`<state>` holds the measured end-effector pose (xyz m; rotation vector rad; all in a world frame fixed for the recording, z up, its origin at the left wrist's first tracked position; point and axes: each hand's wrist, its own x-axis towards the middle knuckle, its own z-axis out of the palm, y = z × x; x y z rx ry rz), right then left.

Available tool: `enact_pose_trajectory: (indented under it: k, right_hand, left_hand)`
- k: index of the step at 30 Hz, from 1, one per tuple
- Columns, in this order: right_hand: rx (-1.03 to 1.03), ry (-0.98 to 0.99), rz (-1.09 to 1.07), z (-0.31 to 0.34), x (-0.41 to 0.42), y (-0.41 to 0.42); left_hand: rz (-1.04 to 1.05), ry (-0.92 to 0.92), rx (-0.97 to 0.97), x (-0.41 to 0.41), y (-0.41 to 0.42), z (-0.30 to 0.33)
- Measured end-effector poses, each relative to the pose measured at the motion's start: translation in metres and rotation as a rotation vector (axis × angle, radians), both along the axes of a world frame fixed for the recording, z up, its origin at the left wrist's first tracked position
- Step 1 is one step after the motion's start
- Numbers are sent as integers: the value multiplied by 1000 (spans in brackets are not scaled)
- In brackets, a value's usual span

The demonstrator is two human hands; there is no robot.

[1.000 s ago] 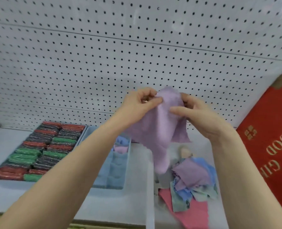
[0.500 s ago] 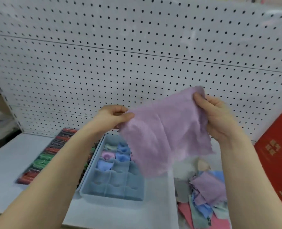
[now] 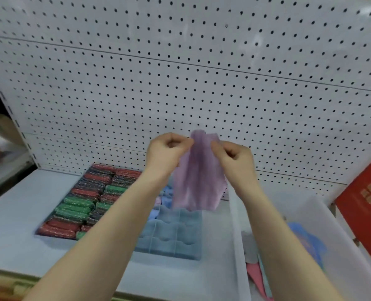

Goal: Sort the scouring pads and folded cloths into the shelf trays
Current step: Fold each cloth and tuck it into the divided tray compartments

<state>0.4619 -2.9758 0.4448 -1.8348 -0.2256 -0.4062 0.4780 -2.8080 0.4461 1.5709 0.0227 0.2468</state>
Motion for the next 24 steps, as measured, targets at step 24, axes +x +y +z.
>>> enact_pose_trajectory:
  k: [24]
  right_hand:
    - [-104,163,467,9,-11,-7]
  left_hand:
    - [-349,-156,357,-25,36,10]
